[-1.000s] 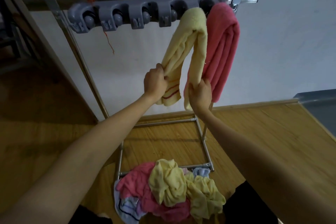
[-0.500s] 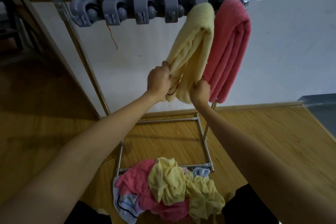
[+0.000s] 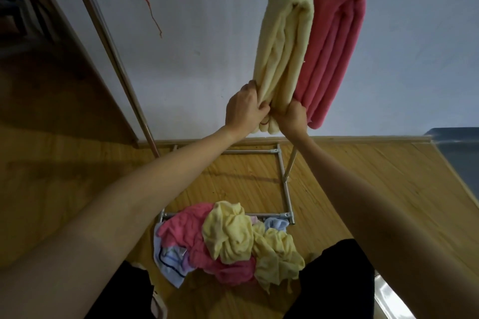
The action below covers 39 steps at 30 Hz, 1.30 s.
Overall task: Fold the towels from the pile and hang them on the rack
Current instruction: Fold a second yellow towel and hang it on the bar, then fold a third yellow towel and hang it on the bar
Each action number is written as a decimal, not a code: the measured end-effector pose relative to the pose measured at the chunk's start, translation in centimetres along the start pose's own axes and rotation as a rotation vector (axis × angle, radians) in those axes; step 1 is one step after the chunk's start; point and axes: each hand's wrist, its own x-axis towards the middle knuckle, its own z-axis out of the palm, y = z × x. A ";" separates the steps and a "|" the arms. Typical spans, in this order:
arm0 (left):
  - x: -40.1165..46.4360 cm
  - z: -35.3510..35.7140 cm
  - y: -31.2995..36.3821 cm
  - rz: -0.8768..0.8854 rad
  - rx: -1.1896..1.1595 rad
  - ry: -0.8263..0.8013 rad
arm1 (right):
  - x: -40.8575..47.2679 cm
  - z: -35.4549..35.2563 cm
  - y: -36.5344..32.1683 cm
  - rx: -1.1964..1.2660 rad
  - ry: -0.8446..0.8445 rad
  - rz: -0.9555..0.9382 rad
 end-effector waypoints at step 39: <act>-32.3 11.8 -26.2 -0.839 -0.081 -0.749 | -24.8 17.9 22.9 -0.484 -1.032 0.230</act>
